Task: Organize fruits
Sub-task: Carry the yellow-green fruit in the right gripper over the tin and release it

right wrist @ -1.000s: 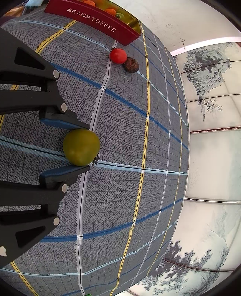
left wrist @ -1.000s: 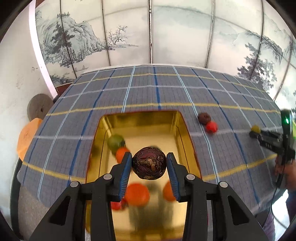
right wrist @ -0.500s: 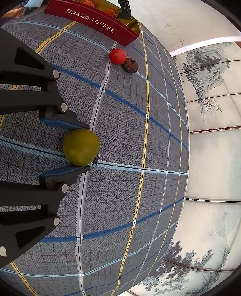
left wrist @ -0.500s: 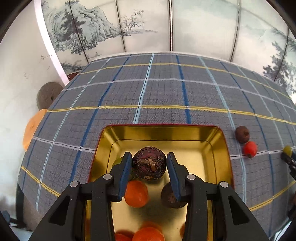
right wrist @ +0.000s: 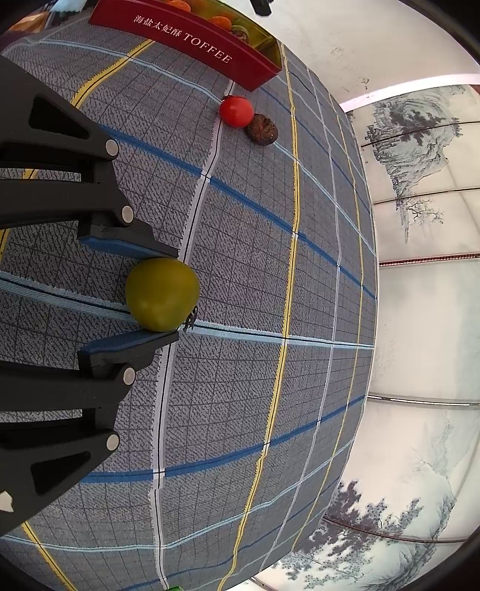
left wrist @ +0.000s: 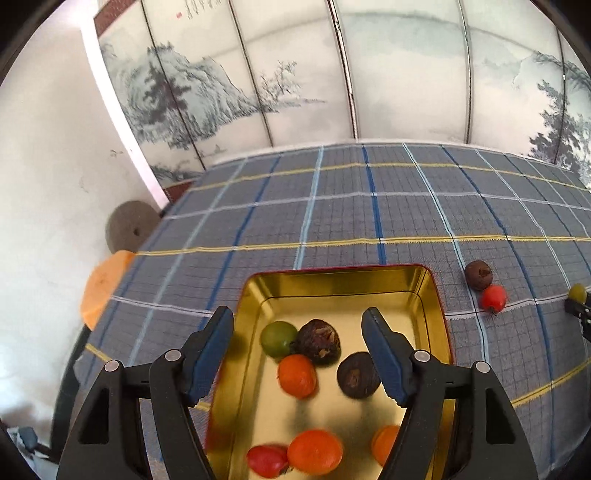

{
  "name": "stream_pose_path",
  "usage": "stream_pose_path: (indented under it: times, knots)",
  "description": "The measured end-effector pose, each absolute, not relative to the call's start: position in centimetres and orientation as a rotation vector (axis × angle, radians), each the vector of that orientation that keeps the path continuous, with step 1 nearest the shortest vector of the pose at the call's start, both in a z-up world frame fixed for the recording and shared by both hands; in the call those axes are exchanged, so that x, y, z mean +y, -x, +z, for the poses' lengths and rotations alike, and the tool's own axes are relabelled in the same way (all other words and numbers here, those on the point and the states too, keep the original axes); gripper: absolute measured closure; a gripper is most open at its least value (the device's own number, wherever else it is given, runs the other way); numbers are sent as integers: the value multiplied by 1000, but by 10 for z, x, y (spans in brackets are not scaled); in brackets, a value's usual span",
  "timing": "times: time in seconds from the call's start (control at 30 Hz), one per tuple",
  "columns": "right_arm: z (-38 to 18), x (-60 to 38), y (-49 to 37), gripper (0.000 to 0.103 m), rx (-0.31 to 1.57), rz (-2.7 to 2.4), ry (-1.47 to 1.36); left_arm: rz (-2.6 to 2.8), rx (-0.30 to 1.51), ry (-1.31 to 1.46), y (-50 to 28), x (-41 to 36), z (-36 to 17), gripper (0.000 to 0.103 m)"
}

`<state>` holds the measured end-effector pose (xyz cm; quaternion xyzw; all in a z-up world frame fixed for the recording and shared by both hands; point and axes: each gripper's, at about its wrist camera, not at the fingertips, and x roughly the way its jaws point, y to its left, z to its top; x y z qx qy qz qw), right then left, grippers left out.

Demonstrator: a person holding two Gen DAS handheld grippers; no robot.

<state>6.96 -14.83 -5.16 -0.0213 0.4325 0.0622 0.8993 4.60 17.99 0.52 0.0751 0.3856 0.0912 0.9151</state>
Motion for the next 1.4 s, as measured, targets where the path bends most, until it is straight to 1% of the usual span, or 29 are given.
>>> stream_pose_path:
  times: [0.37,0.5,0.67,0.87,1.1,1.4]
  knots:
    - [-51,-148,-66,69,895,131,52,227,735,-176,10,174,30,30]
    - [-50,-147,-55,69,897,154,-3,221,750,-173,19,174,30,30]
    - [-46,-123,-40,69,903,222,-1,230,768,-166,27,179,26,30]
    - [-21,-77,-23,69,862,344,3,244,781,-143,33,190,21,30]
    - [15,0,-4,69,808,575,50,267,779,-136,39,201,17,30]
    - [16,79,6,69,825,747,143,301,787,-116,49,222,12,30]
